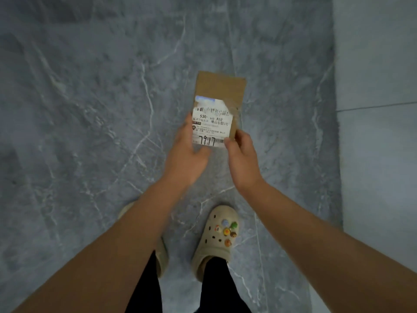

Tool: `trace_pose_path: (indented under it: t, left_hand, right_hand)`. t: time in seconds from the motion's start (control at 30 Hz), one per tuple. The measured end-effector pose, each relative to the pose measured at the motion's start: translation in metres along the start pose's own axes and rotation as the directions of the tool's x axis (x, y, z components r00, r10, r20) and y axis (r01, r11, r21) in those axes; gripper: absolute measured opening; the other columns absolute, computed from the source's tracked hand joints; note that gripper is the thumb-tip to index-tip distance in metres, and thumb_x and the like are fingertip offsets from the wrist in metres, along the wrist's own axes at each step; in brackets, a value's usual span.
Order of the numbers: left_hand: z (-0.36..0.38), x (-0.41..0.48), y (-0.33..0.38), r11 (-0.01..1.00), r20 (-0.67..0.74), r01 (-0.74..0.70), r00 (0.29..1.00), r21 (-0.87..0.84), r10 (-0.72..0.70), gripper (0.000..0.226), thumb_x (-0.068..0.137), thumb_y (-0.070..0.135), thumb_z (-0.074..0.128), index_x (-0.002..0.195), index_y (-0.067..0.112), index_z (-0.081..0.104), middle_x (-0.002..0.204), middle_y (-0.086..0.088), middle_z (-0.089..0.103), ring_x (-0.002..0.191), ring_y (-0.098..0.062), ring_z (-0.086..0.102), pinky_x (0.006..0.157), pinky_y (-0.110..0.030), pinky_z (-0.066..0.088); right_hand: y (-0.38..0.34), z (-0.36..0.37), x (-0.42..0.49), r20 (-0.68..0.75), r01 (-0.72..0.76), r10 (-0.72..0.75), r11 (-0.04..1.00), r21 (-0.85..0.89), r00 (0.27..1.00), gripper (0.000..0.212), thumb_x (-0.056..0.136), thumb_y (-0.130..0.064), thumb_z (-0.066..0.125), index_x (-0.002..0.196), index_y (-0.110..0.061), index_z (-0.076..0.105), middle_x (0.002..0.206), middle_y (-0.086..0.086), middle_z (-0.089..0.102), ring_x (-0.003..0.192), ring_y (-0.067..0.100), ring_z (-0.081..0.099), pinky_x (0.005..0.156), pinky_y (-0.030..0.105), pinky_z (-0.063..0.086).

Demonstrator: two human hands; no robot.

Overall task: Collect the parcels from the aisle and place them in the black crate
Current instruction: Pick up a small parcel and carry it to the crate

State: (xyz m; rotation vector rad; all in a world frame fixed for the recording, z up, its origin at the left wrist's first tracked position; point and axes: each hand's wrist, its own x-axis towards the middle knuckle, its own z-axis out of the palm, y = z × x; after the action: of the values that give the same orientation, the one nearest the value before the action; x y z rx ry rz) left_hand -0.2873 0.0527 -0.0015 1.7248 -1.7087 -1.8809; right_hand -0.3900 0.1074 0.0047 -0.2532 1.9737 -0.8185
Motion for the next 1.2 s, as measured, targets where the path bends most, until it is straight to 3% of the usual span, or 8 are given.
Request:
trace_pose_path:
  t: [0.13, 0.23, 0.33, 0.5, 0.63, 0.93, 1.1, 1.2]
  left_hand:
    - [-0.051, -0.032, 0.11, 0.983, -0.07, -0.183, 0.981, -0.018, 0.181, 0.07, 0.083, 0.005, 0.052, 0.146, 0.025, 0.03, 0.135, 0.001, 0.042, 0.114, 0.006, 0.043, 0.093, -0.002, 0.03]
    - [-0.089, -0.077, 0.195, 0.941, -0.122, -0.301, 0.951, -0.156, 0.284, 0.07, 0.078, 0.006, 0.053, 0.136, 0.039, 0.036, 0.128, 0.006, 0.043, 0.12, 0.002, 0.046, 0.107, -0.021, 0.035]
    - [-0.124, -0.134, 0.276, 0.873, -0.151, -0.417, 0.908, -0.252, 0.39, 0.07, 0.075, 0.015, 0.056, 0.136, 0.044, 0.037, 0.137, 0.004, 0.046, 0.126, -0.008, 0.048, 0.109, -0.042, 0.039]
    - [-0.174, -0.241, 0.403, 0.789, -0.135, -0.578, 0.816, -0.208, 0.562, 0.071, 0.077, 0.012, 0.052, 0.137, 0.043, 0.031, 0.135, 0.014, 0.04, 0.126, 0.005, 0.043, 0.108, -0.026, 0.037]
    - [-0.221, -0.32, 0.486, 0.695, -0.096, -0.705, 0.708, -0.14, 0.699, 0.078, 0.08, 0.005, 0.051, 0.146, 0.033, 0.019, 0.154, 0.008, 0.028, 0.143, -0.004, 0.023, 0.119, -0.04, 0.022]
    - [-0.277, -0.465, 0.583, 0.462, -0.221, -0.86, 0.504, -0.214, 0.835, 0.061, 0.092, 0.004, 0.046, 0.148, 0.022, 0.028, 0.147, 0.007, 0.042, 0.132, 0.0, 0.04, 0.105, -0.015, 0.037]
    - [-0.276, -0.503, 0.61, 0.43, -0.417, -0.889, 0.455, -0.157, 0.787, 0.051, 0.101, 0.027, 0.037, 0.149, 0.028, 0.022, 0.143, 0.013, 0.044, 0.124, 0.006, 0.046, 0.104, -0.015, 0.038]
    - [-0.271, -0.526, 0.611, 0.42, -0.495, -0.898, 0.426, -0.13, 0.757, 0.052, 0.101, 0.028, 0.035, 0.15, 0.027, 0.019, 0.145, 0.012, 0.039, 0.115, 0.015, 0.044, 0.09, 0.0, 0.038]
  right_hand:
    - [-0.102, -0.024, -0.05, -0.078, 0.142, -0.13, 0.976, 0.166, 0.988, 0.035, 0.093, -0.026, 0.051, 0.122, -0.012, 0.038, 0.144, 0.008, 0.039, 0.128, 0.015, 0.042, 0.107, 0.027, 0.037]
    - [-0.191, -0.048, -0.105, -0.113, 0.274, -0.25, 0.898, 0.344, 0.962, 0.025, 0.086, -0.033, 0.053, 0.104, -0.025, 0.036, 0.143, 0.008, 0.039, 0.12, 0.007, 0.048, 0.087, 0.007, 0.044]
    - [-0.275, -0.075, -0.17, -0.213, 0.414, -0.356, 0.81, 0.415, 0.91, 0.038, 0.072, -0.048, 0.053, 0.1, -0.029, 0.036, 0.129, 0.001, 0.047, 0.111, 0.003, 0.053, 0.081, 0.011, 0.048]
    - [-0.395, -0.118, -0.279, -0.321, 0.573, -0.475, 0.681, 0.456, 0.819, 0.025, 0.08, -0.039, 0.041, 0.101, -0.028, 0.034, 0.106, -0.011, 0.051, 0.092, -0.005, 0.056, 0.077, 0.015, 0.048]
    - [-0.477, -0.146, -0.363, -0.3, 0.663, -0.603, 0.572, 0.483, 0.739, 0.017, 0.099, -0.028, 0.036, 0.115, -0.03, 0.032, 0.114, -0.018, 0.048, 0.1, -0.011, 0.052, 0.085, 0.013, 0.044]
    - [-0.58, -0.2, -0.504, -0.195, 0.816, -0.839, 0.396, 0.421, 0.508, 0.062, 0.085, -0.04, 0.037, 0.143, -0.02, 0.029, 0.138, 0.002, 0.05, 0.123, 0.012, 0.051, 0.105, 0.033, 0.041]
    - [-0.596, -0.212, -0.543, -0.063, 0.845, -0.919, 0.328, 0.423, 0.389, 0.027, 0.101, -0.026, 0.034, 0.127, -0.032, 0.029, 0.127, -0.007, 0.052, 0.107, -0.002, 0.053, 0.082, 0.004, 0.044]
    - [-0.598, -0.217, -0.563, -0.018, 0.839, -0.938, 0.302, 0.454, 0.347, 0.033, 0.101, -0.027, 0.034, 0.133, -0.034, 0.028, 0.129, -0.005, 0.051, 0.112, 0.003, 0.052, 0.089, 0.01, 0.043]
